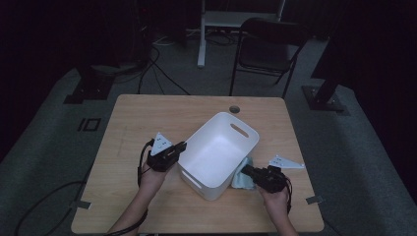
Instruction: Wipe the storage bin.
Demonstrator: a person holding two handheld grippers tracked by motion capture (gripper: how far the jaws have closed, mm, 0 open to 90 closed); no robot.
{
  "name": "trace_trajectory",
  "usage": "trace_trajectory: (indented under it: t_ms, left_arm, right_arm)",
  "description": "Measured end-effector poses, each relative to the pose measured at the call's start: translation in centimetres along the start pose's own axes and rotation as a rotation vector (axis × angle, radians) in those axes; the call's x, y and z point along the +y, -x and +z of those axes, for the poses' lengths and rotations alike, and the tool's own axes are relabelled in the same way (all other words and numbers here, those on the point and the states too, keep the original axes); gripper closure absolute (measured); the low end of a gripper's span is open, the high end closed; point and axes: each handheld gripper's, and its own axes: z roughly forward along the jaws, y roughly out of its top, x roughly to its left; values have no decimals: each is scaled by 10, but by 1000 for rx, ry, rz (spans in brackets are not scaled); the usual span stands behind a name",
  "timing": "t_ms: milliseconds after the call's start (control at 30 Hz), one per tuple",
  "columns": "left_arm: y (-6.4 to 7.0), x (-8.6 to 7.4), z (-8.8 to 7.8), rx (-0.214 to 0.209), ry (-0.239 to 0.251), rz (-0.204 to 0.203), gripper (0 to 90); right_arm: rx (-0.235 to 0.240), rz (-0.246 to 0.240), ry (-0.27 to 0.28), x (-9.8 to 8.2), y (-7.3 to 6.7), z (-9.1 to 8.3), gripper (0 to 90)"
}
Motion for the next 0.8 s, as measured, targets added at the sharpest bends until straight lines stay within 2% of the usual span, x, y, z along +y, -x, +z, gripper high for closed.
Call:
trace_trajectory:
  t_ms: [300,400,467,600,633,800]
  left_arm:
    - [0,0,0,0,1,-4,863]
    - [0,0,0,3,2,-5,862]
    - [1,0,1,11,2,-6,863]
    - [2,0,1,26,3,-14,865]
    - [2,0,1,28,3,-17,865]
    - [3,0,1,34,4,-19,867]
  right_arm:
    - [-55,68,-93,-23,25,18,850]
    - [-53,93,-103,-25,29,21,850]
    - [-56,82,-108,-23,25,19,851]
    - [-26,57,-81,-17,16,13,851]
    - [-5,26,-56,-10,6,6,850]
    - [73,-37,22,7,-21,-11,850]
